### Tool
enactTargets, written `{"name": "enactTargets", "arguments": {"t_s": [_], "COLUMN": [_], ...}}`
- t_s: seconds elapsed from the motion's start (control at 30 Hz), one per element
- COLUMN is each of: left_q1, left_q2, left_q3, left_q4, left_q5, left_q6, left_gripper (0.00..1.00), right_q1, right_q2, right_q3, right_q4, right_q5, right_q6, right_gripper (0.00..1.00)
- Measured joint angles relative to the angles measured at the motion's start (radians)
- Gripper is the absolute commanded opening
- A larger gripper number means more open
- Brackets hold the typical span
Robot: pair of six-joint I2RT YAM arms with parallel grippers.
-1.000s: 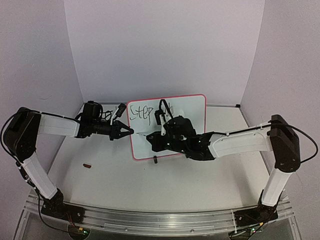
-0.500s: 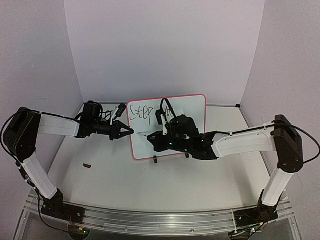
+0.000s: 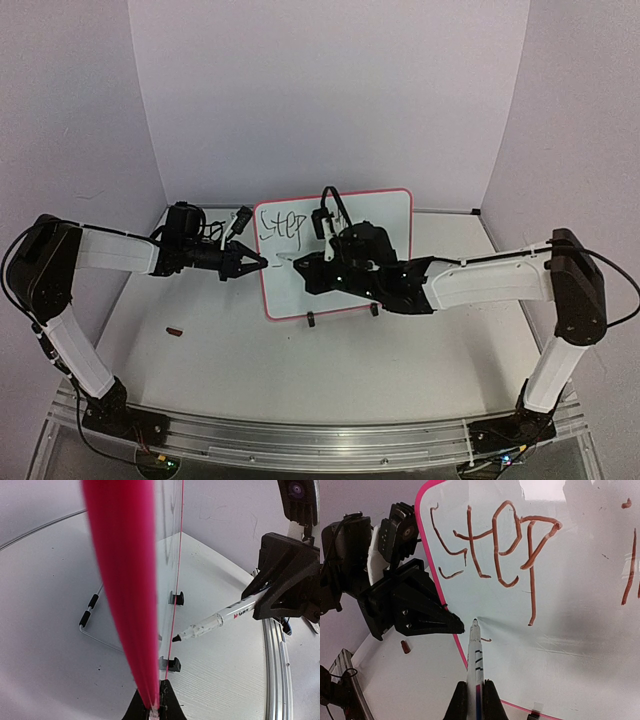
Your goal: Write a sentence on the whiteboard
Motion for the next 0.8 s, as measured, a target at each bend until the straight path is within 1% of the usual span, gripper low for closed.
{"name": "enactTargets", "arguments": {"t_s": [0.47, 0.8], "left_q1": [0.000, 0.000], "left_q2": [0.000, 0.000], "left_q3": [0.000, 0.000], "left_q4": [0.000, 0.000], "left_q5": [0.000, 0.000], "left_q6": [0.000, 0.000], "left_gripper": [0.00, 0.00], "right_q1": [-0.002, -0.002], "right_q2": [0.005, 0.029], "right_q3": [0.021, 0.021], "right_q4": [-0.053, -0.091], "right_q5": [0.011, -0.015], "right_q6": [0.001, 0.011], "right_gripper": [0.00, 0.00]}}
